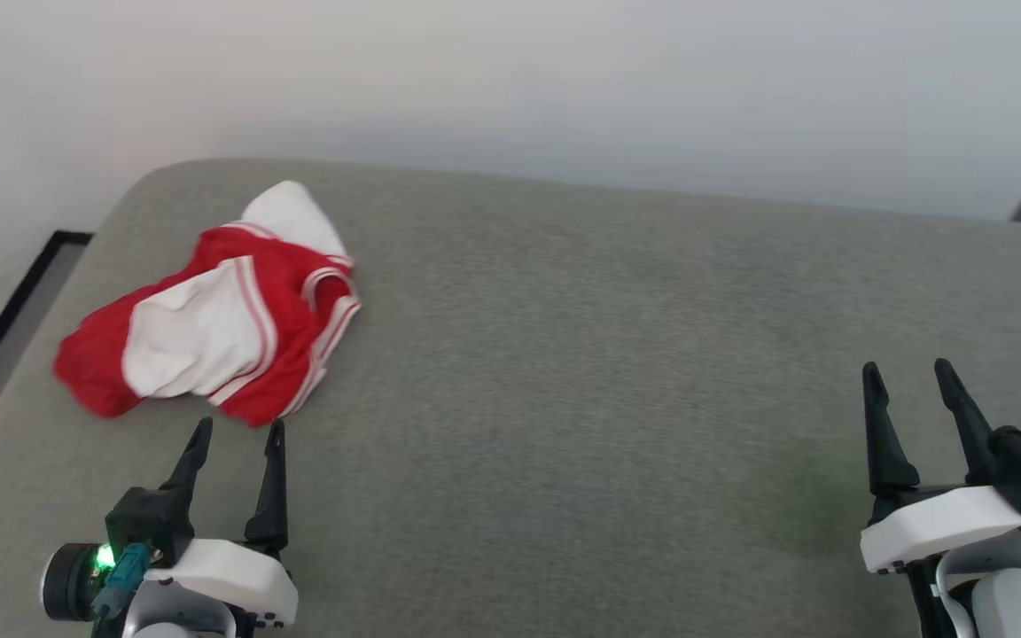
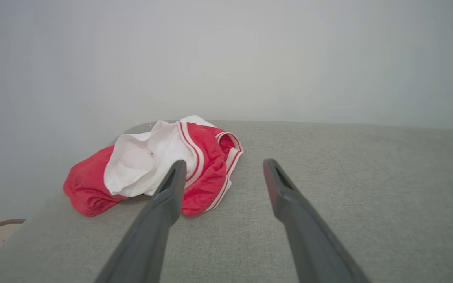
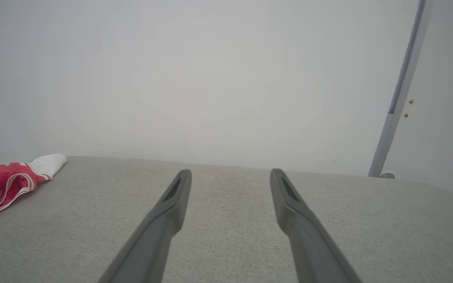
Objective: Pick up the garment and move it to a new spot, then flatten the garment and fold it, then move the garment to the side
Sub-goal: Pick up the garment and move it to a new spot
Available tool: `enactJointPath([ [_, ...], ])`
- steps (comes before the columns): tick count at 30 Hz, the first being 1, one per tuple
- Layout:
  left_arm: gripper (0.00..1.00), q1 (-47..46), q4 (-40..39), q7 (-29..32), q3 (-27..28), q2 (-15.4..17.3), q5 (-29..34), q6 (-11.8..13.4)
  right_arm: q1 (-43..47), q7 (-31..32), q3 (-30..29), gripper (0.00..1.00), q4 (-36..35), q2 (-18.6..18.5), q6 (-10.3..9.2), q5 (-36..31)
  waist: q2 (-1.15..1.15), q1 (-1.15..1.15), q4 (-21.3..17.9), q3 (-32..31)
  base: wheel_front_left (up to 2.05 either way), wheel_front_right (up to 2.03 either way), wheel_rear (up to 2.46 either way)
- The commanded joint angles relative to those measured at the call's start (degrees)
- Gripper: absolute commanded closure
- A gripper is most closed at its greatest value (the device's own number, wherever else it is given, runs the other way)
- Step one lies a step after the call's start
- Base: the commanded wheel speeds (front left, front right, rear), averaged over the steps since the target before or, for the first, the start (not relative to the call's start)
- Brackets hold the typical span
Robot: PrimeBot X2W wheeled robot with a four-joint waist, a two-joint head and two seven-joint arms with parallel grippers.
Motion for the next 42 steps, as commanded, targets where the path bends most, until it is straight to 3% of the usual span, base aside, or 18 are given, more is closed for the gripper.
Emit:
enactJointPath([
  [1, 0.0, 0.4, -0.5, -0.3, 0.3, -0.4, 0.4, 0.1, 0.3, -0.3, 0.5, 0.0, 0.0, 0.3, 0.29, 0.4, 0.0, 0.0, 2.6, 0.3, 0.0, 0.0, 0.0],
  [18, 0.0, 2.3, -2.2, -0.3, 3.4, -3.4, -0.9, 1.4, -2.4, -0.3, 4.9, 0.0, 2.5, 2.1, 0.28, 2.0, 0.0, 0.0, 21.5, 2.0, 0.0, 0.0, 0.0],
  [25, 0.0, 4.7, -5.5, -0.3, 6.8, -3.8, -3.1, 3.4, -6.7, -0.3, 11.9, 0.0, 5.4, 2.1, 0.16, 3.3, 0.0, 0.0, 22.6, 3.3, 0.0, 0.0, 0.0],
  [31, 0.0, 5.9, -6.8, -0.3, 6.3, -3.8, -4.4, 4.1, -9.1, -0.3, 14.3, 0.0, 7.1, 2.1, 0.16, 4.5, 0.0, 0.0, 22.7, 3.7, 0.0, 0.0, 0.0],
  [37, 0.0, 1.5, -4.5, -0.3, 1.9, -3.6, -3.7, 1.1, -7.9, -0.3, 12.0, 0.0, 6.4, 1.4, 0.16, 4.3, 0.0, 0.0, 22.1, 5.1, 0.0, 0.0, 0.0],
  [42, 0.0, -8.2, -0.9, -0.3, -2.9, -0.4, -4.0, -0.2, -9.7, -0.3, 11.5, 0.0, 4.8, 0.7, 0.16, 2.8, 0.0, 0.0, 17.2, 10.5, 0.0, 0.0, 0.0],
])
